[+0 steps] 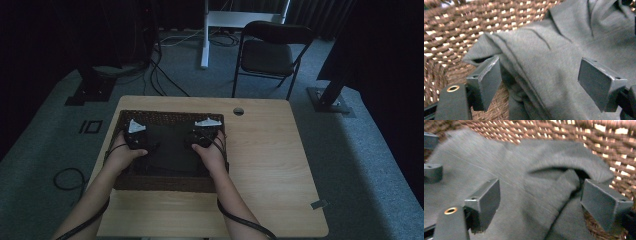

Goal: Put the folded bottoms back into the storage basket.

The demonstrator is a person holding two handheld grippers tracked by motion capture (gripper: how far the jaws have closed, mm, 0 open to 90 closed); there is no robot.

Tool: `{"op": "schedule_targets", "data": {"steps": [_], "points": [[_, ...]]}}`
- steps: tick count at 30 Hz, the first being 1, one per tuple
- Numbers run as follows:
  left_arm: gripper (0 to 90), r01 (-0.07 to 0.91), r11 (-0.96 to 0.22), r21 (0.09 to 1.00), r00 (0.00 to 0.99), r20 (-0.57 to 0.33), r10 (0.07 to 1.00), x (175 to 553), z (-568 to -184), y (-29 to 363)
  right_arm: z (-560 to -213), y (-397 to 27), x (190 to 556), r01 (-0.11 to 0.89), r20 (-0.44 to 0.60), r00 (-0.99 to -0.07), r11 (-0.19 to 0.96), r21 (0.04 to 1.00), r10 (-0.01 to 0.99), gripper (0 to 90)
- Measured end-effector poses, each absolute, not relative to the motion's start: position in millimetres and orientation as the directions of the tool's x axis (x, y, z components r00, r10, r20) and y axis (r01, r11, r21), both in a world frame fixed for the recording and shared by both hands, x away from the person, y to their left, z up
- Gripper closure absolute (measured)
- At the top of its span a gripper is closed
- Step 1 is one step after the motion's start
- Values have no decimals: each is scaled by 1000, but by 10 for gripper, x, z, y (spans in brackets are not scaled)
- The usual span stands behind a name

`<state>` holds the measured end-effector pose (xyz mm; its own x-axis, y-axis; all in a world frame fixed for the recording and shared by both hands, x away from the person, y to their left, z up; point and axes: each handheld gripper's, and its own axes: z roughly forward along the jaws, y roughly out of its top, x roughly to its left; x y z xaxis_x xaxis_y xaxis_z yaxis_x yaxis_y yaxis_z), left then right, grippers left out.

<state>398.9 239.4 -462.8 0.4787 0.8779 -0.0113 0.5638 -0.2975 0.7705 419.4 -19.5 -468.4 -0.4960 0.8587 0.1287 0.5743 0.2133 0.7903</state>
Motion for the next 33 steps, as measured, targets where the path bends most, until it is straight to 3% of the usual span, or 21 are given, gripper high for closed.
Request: {"op": "schedule_targets", "data": {"steps": [16, 33], "points": [[196, 534, -270, 801, 540, -78, 838, 3790, -4219, 2244, -4324, -315, 4111, 544, 143, -515, 194, 816, 845, 147], [194, 490, -256, 833, 583, -95, 807, 3535, -4050, 2204, -4107, -644, 3956, 500, 116, -535, 203, 842, 837, 138]]}}
